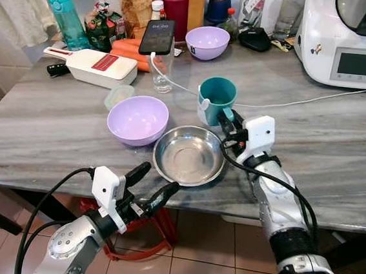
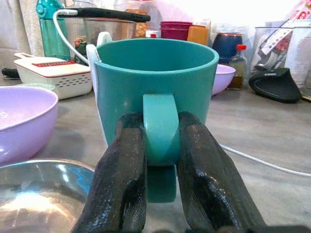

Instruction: Setting the table

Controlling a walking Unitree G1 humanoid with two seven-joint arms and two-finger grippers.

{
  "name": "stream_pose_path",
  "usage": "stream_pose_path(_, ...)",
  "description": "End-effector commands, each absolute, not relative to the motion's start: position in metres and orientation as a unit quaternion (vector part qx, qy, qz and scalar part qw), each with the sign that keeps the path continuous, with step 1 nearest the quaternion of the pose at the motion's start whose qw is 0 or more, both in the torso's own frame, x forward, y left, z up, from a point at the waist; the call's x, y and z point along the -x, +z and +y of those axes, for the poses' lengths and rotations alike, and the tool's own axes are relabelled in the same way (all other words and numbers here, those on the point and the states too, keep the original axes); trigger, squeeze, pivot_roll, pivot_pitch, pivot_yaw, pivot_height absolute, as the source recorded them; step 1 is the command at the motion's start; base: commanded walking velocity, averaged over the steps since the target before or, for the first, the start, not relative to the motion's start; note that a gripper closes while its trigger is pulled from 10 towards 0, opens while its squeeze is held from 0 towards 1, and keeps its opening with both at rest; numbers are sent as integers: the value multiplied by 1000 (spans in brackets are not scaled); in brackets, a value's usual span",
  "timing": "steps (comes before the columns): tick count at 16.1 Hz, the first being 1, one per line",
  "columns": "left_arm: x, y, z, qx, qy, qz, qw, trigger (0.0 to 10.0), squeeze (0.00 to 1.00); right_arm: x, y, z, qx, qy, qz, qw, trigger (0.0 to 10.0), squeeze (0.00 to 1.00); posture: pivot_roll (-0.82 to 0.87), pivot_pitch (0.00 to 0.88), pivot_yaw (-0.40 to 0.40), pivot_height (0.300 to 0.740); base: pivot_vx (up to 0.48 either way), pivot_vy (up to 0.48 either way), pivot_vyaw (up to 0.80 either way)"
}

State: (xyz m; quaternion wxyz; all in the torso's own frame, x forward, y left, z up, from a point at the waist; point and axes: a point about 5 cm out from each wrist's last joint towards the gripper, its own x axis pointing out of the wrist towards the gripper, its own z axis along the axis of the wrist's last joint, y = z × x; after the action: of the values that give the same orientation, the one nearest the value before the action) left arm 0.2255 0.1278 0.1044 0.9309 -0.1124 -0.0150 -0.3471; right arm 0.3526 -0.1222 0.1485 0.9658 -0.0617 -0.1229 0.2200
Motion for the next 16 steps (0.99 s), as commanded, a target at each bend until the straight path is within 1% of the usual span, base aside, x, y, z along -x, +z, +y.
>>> stream_pose_path(1, -224, 108, 129, 108, -352, -19, 930, 10000, 0, -354, 153, -115, 68, 234, -134, 960, 10000, 0, -28, 107, 105, 740, 0, 0, 0)
stream_pose_path(4, -224, 108, 129, 109, -352, -19, 929, 10000, 0, -355, 149, -113, 65, 236, -127, 961, 10000, 0, -32, 106, 105, 740, 0, 0, 0)
stream_pose_path(10, -227, 107, 128, 107, -350, -19, 930, 10000, 0, -354, 135, -120, 61, 222, -104, 968, 10000, 0, -35, 97, 108, 740, 0, 0, 0)
stream_pose_path(11, -227, 108, 127, 107, -350, -20, 930, 10000, 0, -353, 135, -122, 61, 219, -103, 968, 10000, 596, -36, 96, 107, 740, 0, 0, 0)
stream_pose_path(12, -227, 108, 127, 107, -351, -20, 930, 10000, 0, -354, 134, -122, 61, 217, -103, 969, 10000, 1000, -37, 95, 108, 740, 0, 0, 0)
stream_pose_path(16, -229, 107, 126, 107, -355, -20, 929, 10000, 0, -355, 140, -126, 64, 208, -116, 969, 10000, 1000, -41, 84, 108, 740, 0, 0, 0)
